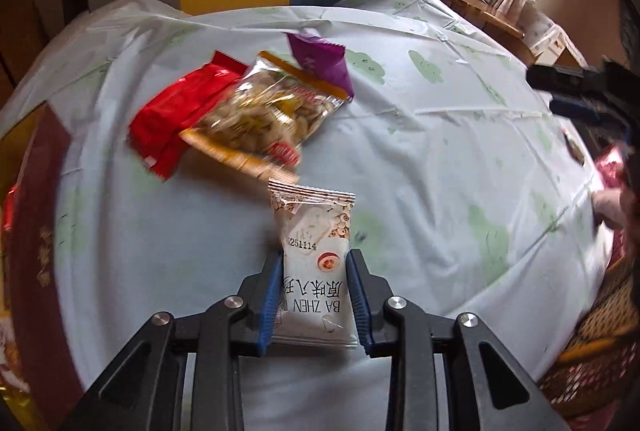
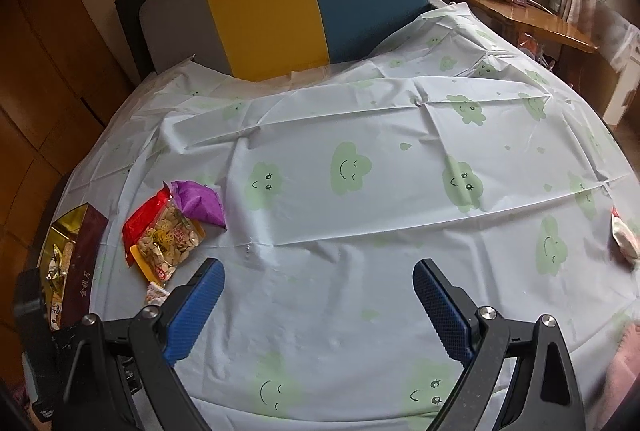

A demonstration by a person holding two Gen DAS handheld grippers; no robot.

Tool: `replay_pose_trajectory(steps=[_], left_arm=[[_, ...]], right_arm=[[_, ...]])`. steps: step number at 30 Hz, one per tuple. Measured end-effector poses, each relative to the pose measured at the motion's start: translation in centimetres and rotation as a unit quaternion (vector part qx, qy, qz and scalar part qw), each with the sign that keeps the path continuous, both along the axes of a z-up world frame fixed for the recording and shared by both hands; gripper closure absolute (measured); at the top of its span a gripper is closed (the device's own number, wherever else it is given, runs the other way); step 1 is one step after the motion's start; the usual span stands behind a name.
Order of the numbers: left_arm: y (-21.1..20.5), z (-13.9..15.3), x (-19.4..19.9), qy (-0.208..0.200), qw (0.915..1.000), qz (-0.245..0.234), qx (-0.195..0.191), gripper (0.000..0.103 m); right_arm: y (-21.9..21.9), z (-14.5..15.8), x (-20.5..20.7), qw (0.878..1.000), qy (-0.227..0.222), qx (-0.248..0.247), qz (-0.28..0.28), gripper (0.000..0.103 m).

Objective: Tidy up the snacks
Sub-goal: 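Grasp the white BA ZHEN packet with the left tool, then grasp the purple packet with the right tool while the left tool holds the white packet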

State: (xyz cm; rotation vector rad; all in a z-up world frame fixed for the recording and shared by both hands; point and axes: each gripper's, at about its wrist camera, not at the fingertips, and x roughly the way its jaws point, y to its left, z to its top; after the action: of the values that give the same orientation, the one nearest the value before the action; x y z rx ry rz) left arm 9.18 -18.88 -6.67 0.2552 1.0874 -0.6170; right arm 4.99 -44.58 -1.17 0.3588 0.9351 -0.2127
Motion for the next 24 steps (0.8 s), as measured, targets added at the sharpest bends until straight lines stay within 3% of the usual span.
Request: replay_pose_trajectory(steps=[3,7,11,14,18,24], left_arm=[[2.4,-0.4,-1.5,-0.035,0.9993,0.003,0.015,0.071],[4.6,-0.8,-2.7,-0.060,0.9981,0.006,-0.011,0.070],[5.3,-1.0,-2.9,-0.064,0.9972,0.016,-0.035,0.071],[5.0,-1.0,-2.9,-0.067,0.9968,0.015,-0.041,0.070],[5.3,-0.9,-2.9,-0.064,0.9964,0.019,-0.053,0.070],[5.5,-0.9,-2.9,-0.063,0.9958,0.022,-0.063,0.070]], right_arm=[[0.2,-0.6,0.2,1.000,0.015,-0.009,0.002,0.007],[0.7,-1.2,0.6,0.999,0.028,-0.010,0.013,0.007],[2.1,-1.7,1.1,0.998,0.037,-0.013,0.040,0.007],[3.5,-1.4,1.8,0.997,0.028,0.016,0.064,0.009],[6.3,-0.4,4.2,0.995,0.010,0.038,0.094,0.011],[10.0,-0.4,10.2,0.994,0.004,0.019,0.111,0.011]])
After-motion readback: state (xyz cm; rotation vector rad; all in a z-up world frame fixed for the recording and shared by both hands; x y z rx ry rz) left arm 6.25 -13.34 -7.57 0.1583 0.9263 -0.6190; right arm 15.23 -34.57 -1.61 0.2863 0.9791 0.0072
